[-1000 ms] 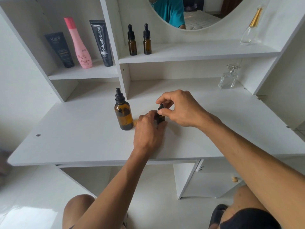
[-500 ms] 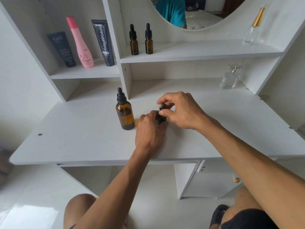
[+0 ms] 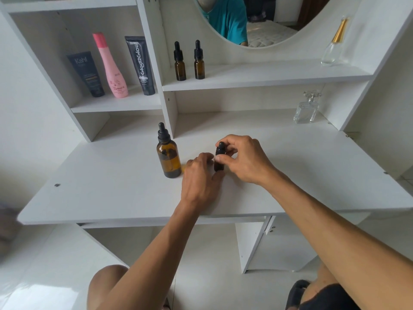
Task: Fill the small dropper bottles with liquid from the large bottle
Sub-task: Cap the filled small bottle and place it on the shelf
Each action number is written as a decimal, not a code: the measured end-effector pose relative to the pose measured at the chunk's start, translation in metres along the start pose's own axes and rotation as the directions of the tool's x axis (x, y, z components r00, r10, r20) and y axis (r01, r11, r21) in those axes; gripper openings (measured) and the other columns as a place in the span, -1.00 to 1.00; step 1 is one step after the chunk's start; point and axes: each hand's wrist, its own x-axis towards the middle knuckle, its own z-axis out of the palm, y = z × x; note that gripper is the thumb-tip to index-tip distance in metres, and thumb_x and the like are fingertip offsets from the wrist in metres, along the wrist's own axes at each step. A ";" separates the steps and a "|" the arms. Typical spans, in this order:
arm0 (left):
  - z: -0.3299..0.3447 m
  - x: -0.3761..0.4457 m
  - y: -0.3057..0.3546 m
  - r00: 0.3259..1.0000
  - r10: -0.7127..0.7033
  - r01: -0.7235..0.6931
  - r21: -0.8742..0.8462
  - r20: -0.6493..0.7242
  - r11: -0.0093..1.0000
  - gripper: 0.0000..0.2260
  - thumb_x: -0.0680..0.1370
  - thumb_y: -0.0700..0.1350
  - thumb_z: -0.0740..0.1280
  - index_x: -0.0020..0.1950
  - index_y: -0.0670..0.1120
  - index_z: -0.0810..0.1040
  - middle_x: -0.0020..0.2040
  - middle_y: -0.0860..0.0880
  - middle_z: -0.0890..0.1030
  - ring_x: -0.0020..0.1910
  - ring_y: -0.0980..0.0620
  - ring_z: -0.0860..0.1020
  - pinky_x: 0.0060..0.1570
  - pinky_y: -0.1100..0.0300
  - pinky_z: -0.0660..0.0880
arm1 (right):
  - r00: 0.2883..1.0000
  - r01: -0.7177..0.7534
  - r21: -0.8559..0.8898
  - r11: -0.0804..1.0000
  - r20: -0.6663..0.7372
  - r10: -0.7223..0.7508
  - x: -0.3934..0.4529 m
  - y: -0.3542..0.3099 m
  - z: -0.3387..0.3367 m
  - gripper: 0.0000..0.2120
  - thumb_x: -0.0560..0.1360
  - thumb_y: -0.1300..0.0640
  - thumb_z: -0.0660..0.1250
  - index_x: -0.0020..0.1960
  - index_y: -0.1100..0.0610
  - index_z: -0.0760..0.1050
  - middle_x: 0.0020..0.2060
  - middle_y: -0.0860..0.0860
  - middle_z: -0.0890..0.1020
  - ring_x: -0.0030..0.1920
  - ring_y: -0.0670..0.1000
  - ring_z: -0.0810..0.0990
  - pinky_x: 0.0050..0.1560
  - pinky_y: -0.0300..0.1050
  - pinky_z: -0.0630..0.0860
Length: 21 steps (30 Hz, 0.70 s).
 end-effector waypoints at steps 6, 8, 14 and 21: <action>0.003 0.006 0.004 0.999 0.018 -0.022 0.116 0.035 0.993 -0.54 0.62 -0.02 0.35 0.49 -0.11 0.40 0.41 -0.09 0.52 0.38 -0.09 0.43 0.32 0.07 0.37 | 0.975 0.047 0.046 0.998 -0.220 -0.035 0.009 -0.009 -0.025 -0.79 0.52 0.14 0.44 0.15 0.10 0.59 -0.06 -0.01 0.67 -0.08 -0.03 0.65 -0.09 -0.39 0.47; 0.007 0.013 0.007 0.998 0.014 -0.024 0.149 0.063 0.989 -0.50 0.64 0.04 0.32 0.53 -0.11 0.36 0.47 -0.09 0.48 0.44 -0.10 0.38 0.38 0.04 0.33 | 0.957 0.100 0.036 0.994 -0.276 -0.086 0.020 -0.019 -0.038 -0.76 0.54 0.13 0.42 0.20 0.12 0.57 -0.02 0.00 0.66 -0.08 -0.05 0.63 -0.04 -0.36 0.50; 0.016 0.035 0.010 0.990 0.046 -0.082 0.279 0.134 0.957 -0.52 0.67 0.10 0.23 0.49 -0.16 0.38 0.47 -0.12 0.46 0.47 -0.14 0.37 0.47 0.01 0.26 | 0.849 0.238 -0.013 0.971 -0.484 -0.214 0.074 -0.055 -0.072 -0.78 0.56 0.10 0.38 0.15 0.18 0.57 -0.04 -0.02 0.66 -0.05 -0.08 0.63 0.04 -0.13 0.63; 0.027 0.053 0.004 0.986 0.026 -0.088 0.381 0.165 0.921 -0.50 0.67 0.20 0.11 0.45 -0.13 0.40 0.45 -0.05 0.45 0.50 -0.09 0.32 0.53 -0.09 0.19 | 0.830 0.261 -0.054 0.964 -0.497 -0.253 0.146 -0.066 -0.071 -0.81 0.56 0.12 0.36 0.06 0.24 0.56 -0.10 0.07 0.66 -0.10 0.01 0.64 -0.10 -0.22 0.59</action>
